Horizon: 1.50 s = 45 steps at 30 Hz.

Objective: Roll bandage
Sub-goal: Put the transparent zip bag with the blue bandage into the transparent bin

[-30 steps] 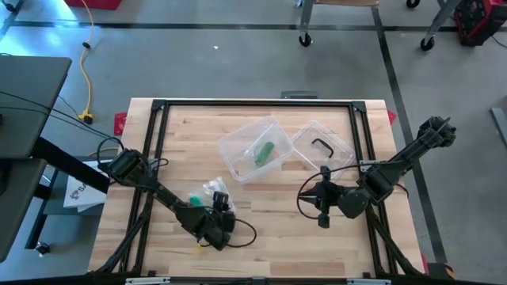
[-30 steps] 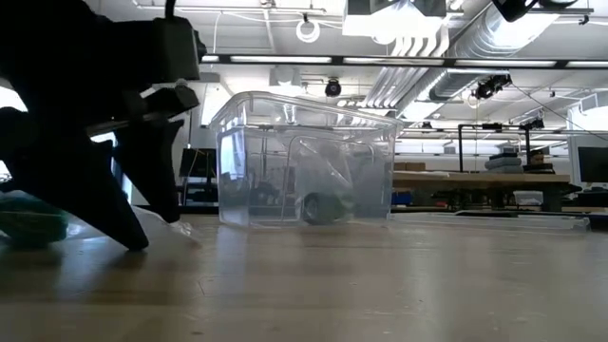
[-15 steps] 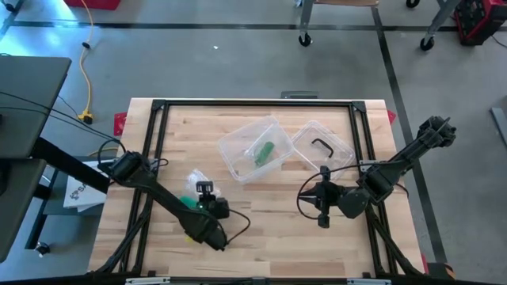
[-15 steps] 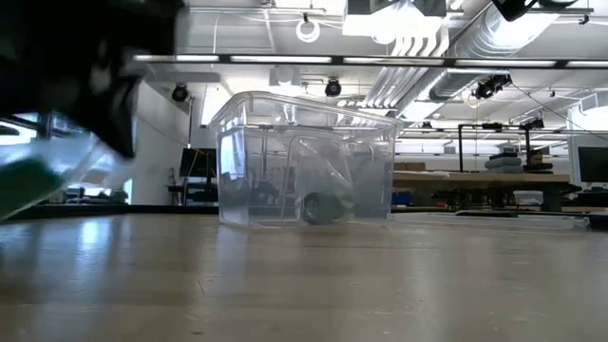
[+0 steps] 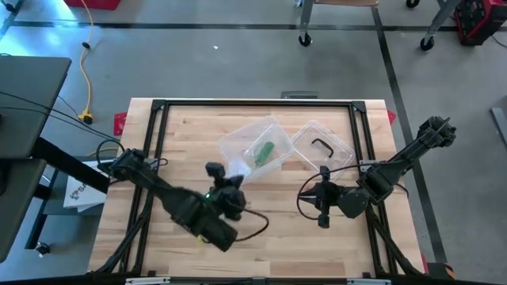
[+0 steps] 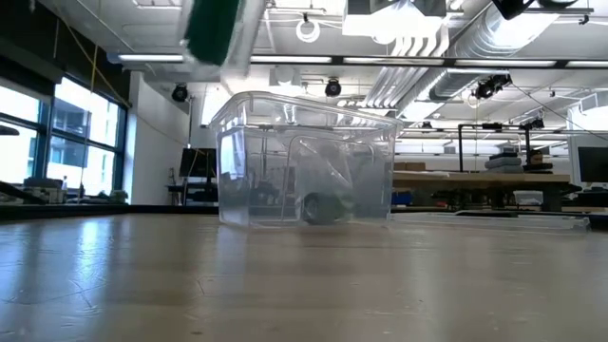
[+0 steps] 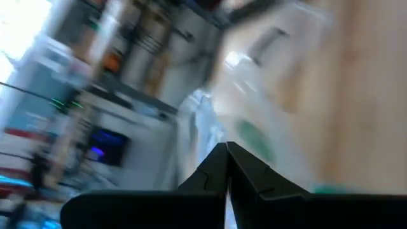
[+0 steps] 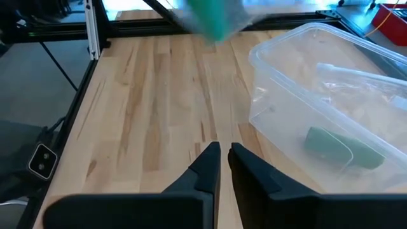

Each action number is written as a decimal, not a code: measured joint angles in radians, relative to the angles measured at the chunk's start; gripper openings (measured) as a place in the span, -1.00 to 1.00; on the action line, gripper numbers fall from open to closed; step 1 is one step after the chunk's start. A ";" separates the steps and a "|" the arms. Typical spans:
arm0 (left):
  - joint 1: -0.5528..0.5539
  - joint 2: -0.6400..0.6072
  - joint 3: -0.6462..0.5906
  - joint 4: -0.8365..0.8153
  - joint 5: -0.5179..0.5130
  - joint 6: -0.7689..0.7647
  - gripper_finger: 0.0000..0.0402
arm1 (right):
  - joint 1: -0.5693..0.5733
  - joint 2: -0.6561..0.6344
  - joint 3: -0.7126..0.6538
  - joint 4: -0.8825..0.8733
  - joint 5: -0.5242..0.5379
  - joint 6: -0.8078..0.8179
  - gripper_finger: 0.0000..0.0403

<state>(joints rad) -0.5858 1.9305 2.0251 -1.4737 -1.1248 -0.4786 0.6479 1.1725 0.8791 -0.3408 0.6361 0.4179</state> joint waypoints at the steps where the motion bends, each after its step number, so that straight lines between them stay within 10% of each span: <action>1: 0.016 0.000 0.024 0.017 -0.043 0.060 -1.00 | 0.000 0.000 0.000 0.000 0.000 0.000 -0.86; 5: 0.122 -0.002 0.070 0.138 -0.054 0.358 -1.00 | 0.000 0.000 0.000 0.014 0.000 -0.018 -0.86; 15: 0.411 -0.004 0.030 0.615 0.483 1.090 -1.00 | 0.002 0.000 0.000 0.014 -0.001 -0.011 -0.86; 28: 0.573 -0.037 -0.206 0.901 0.700 1.134 -1.00 | 0.010 0.000 0.000 0.015 -0.019 0.073 -0.86; 45: 0.568 -0.456 -1.124 1.870 0.746 0.895 -1.00 | 0.077 0.001 0.000 0.101 0.068 0.123 -0.86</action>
<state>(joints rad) -0.0177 1.4744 0.9016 0.3962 -0.3790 0.4169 0.7247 1.1732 0.8795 -0.2395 0.7040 0.5412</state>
